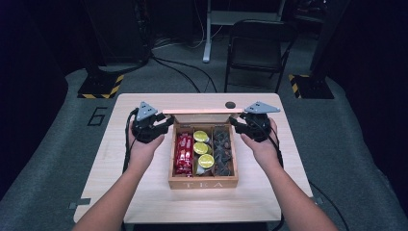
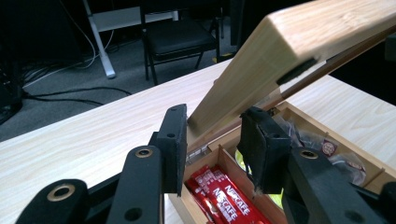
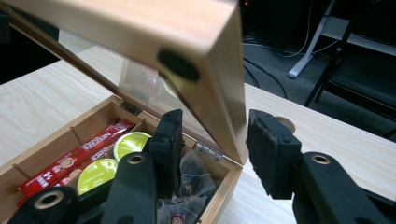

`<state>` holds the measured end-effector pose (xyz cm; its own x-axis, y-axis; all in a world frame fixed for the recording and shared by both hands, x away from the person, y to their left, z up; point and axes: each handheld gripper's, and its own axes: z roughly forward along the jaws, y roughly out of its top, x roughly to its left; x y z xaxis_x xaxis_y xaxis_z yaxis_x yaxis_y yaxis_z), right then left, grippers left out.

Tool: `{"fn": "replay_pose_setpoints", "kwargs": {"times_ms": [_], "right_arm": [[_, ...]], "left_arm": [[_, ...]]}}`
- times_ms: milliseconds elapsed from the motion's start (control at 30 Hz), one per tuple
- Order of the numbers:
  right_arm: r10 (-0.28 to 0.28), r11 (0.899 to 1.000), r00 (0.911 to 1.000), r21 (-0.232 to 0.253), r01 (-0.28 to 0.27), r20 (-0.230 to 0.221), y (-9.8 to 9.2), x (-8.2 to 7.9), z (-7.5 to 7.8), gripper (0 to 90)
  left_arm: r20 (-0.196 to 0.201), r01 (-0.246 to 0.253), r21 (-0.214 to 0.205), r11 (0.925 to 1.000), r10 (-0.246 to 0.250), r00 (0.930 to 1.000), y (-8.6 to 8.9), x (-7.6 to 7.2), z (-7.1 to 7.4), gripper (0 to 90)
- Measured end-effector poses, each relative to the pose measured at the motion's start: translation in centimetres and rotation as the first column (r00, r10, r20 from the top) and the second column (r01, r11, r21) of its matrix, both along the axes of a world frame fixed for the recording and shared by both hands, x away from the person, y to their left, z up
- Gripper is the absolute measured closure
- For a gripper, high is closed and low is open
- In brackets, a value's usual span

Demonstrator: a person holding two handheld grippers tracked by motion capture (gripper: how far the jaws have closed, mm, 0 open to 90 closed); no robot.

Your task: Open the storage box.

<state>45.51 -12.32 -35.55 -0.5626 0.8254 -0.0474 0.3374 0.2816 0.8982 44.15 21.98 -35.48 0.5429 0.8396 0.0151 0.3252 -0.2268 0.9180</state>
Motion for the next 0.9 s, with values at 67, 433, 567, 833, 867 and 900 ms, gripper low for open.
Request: {"fn": "replay_pose_setpoints", "kwargs": {"times_ms": [67, 433, 567, 833, 867, 900], "right_arm": [[-0.003, 1.0, 1.0, -0.006, 0.003, 0.0, 0.1, 0.3, -0.1, 54.2], [-0.011, 1.0, 0.9996, 0.021, 0.011, -0.026, 0.2, 1.9, -0.8, 51.6], [-0.003, 1.0, 0.9996, 0.015, 0.003, -0.026, 0.2, 2.3, -1.1, 51.2], [-0.022, 1.0, 0.9991, -0.014, 0.021, -0.037, 0.6, 3.2, -1.8, 51.3], [-0.024, 1.0, 0.999, -0.02, 0.023, -0.037, 0.6, 3.3, -1.9, 51.3], [-0.027, 0.999, 0.9988, -0.021, 0.026, -0.04, 0.6, 3.4, -2.0, 51.3]], "left_arm": [[-0.002, 0.001, -0.006, 1.0, -0.001, 1.0, 0.0, 0.2, 0.1, 61.9], [-0.011, 0.0, -0.024, 0.9997, 0.0, 0.9999, 0.1, 1.3, 0.5, 62.1], [-0.017, -0.005, -0.029, 0.9996, 0.005, 0.9998, 0.1, 1.8, 0.6, 62.2], [-0.024, -0.011, -0.025, 0.9996, 0.011, 0.9997, 0.0, 2.3, 0.9, 62.5], [-0.024, -0.012, -0.025, 0.9996, 0.011, 0.9997, 0.0, 2.4, 0.9, 62.5], [-0.024, -0.011, -0.026, 0.9996, 0.011, 0.9996, 0.0, 2.4, 0.9, 62.5]]}}
